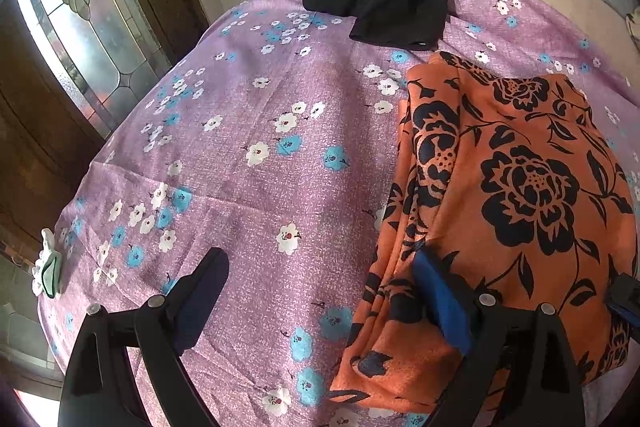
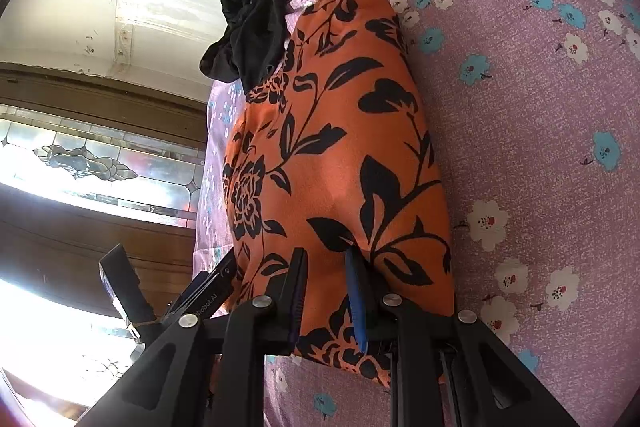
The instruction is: Fold small clothes
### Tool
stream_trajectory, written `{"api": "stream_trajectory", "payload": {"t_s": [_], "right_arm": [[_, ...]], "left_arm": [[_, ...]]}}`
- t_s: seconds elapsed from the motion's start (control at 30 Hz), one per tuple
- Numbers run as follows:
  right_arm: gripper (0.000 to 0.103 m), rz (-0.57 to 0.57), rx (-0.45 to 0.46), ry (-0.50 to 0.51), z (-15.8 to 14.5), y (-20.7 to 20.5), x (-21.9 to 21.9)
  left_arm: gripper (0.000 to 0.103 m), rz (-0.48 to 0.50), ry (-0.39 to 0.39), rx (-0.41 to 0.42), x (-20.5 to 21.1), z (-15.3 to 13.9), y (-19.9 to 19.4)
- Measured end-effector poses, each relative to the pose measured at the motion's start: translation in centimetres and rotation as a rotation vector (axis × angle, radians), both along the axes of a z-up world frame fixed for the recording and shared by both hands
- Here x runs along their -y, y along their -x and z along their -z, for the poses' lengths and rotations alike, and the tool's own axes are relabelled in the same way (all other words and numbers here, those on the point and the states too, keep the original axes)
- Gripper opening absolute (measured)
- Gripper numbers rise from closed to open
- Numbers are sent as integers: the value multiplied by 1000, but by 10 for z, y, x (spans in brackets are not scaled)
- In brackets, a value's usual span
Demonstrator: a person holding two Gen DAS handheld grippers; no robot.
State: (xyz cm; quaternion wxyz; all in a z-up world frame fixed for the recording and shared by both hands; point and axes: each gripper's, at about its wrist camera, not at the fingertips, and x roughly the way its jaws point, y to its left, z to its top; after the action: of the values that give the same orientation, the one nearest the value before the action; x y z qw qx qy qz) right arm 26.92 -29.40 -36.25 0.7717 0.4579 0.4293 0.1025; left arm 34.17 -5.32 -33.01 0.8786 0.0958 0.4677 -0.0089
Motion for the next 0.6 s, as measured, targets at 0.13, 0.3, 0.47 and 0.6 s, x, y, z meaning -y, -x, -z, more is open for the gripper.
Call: {"api": "stream_trajectory", "payload": {"t_s": [0.13, 0.3, 0.47, 0.6], "right_arm": [[23, 2, 2, 1, 0, -1, -1], [23, 0, 6, 6, 1, -1, -2], [23, 1, 6, 6, 0, -1, -2], [23, -1, 9, 11, 0, -2, -2]], "left_arm": [[94, 4, 24, -7, -4, 0, -2], [94, 11, 40, -7, -6, -2, -2], [93, 20, 42, 24, -6, -10, 0], [93, 36, 65, 79, -4, -22, 7]]}}
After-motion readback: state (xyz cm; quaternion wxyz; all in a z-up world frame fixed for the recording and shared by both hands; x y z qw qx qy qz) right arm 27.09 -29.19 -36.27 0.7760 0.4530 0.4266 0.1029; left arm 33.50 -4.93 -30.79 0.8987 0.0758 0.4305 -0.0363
